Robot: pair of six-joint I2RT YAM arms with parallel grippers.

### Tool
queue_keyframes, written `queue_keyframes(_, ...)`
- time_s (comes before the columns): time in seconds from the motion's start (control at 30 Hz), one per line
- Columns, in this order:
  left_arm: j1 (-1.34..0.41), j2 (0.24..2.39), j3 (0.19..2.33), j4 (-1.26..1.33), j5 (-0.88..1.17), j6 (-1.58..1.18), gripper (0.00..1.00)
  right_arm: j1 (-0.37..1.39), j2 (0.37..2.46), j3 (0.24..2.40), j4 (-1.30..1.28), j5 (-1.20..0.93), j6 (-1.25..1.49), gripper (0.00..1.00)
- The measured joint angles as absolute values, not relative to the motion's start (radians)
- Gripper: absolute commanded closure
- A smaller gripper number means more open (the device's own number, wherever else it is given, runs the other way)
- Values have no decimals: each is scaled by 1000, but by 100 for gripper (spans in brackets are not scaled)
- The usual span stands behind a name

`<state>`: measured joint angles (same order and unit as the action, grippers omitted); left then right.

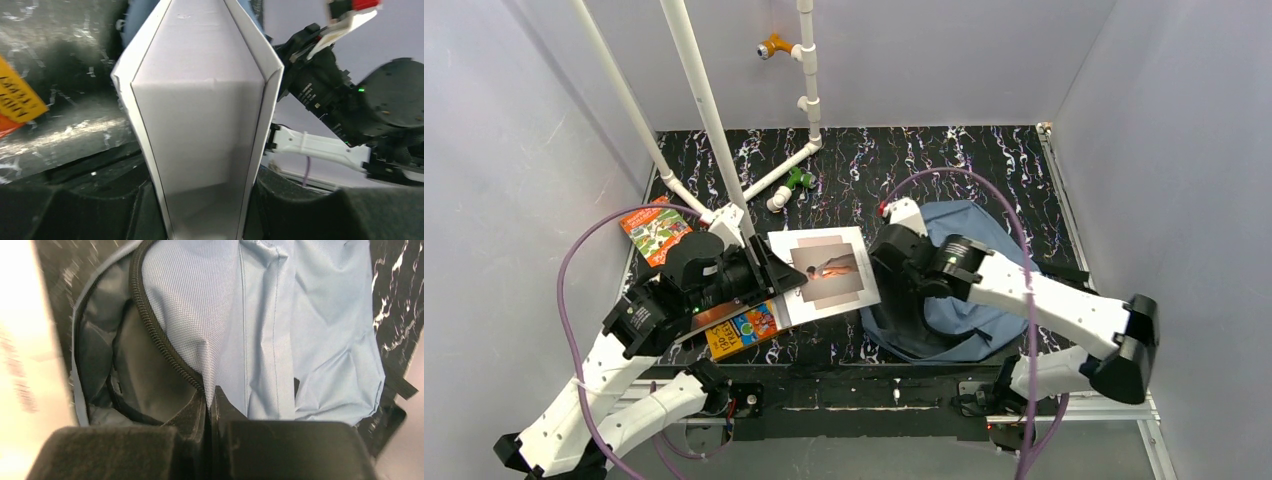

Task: Pack the student bag
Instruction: Place the book in the student bag.

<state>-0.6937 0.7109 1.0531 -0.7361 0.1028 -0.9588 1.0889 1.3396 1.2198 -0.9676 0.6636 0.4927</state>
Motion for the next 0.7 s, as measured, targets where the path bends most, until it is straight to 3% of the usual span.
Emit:
queue_keyframes(0.37,-694,743,839,-529,239,-1070,100,1087,1178,1244,-773,697,460,99)
queue_keyframes(0.7,-696,829,630,-126,264,-1235,100,1074,1168,1264,-743,685,453,99)
